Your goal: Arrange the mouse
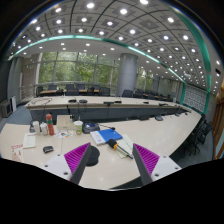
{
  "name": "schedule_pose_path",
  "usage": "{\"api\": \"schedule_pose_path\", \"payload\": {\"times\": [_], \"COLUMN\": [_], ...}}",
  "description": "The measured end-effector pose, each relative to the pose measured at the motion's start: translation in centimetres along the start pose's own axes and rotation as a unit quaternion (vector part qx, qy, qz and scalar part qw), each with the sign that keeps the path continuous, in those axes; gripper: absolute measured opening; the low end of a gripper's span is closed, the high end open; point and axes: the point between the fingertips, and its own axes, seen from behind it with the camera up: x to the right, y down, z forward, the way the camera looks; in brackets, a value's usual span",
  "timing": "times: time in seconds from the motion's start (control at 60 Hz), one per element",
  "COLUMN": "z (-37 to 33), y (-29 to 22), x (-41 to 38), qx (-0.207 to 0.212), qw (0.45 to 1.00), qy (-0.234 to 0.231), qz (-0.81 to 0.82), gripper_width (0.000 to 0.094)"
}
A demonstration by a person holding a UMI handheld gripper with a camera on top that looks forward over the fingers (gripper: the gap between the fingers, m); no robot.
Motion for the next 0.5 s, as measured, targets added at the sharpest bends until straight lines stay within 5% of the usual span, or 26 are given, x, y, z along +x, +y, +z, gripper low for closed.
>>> {"api": "schedule_pose_path", "payload": {"times": [0.283,0.5], "z": [5.4,10.0], "y": [7.9,18.2], "x": [-7.1,-20.9], "qx": [-0.021,-0.047], "qw": [0.999,0.994], "qy": [-0.025,-0.103], "qz": [0.002,-0.002], "gripper_width": [0.0855,0.0851]}}
